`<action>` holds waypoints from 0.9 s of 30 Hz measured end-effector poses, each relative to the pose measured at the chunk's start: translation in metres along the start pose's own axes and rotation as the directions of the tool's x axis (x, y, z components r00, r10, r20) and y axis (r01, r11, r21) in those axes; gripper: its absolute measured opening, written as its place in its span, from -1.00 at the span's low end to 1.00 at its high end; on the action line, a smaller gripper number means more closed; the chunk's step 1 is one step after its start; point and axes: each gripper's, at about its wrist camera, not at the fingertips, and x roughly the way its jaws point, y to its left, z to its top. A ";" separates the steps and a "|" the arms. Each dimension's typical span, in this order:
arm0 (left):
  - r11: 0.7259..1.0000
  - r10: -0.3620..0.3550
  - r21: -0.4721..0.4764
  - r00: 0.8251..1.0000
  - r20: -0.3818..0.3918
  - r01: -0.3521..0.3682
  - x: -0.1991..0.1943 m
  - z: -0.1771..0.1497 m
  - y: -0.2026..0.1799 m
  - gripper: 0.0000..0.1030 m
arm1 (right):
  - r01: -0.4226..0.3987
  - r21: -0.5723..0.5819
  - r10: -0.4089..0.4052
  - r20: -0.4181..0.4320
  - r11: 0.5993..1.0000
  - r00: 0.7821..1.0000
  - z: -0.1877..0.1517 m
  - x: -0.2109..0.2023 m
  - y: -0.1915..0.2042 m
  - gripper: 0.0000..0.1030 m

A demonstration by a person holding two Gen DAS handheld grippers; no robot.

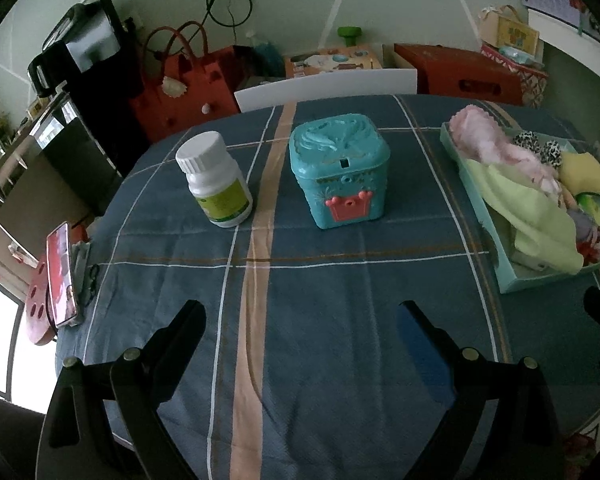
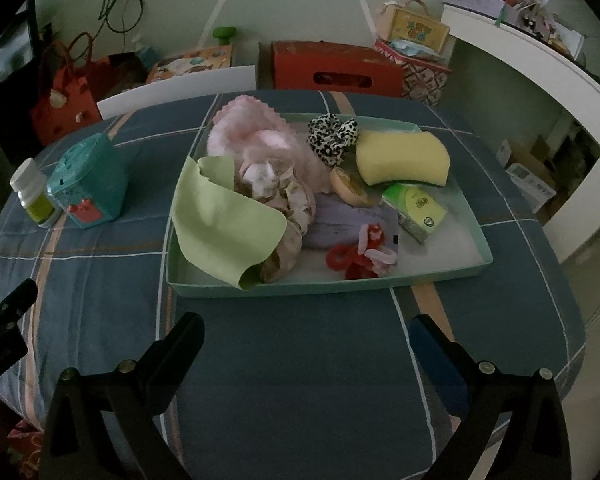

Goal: Organize soft objects

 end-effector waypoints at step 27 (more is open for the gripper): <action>0.999 -0.007 0.033 1.000 0.019 0.007 -0.005 0.000 -0.006 0.86 | 0.009 -0.021 -0.009 -0.005 1.000 1.000 0.000 0.001 0.005 1.00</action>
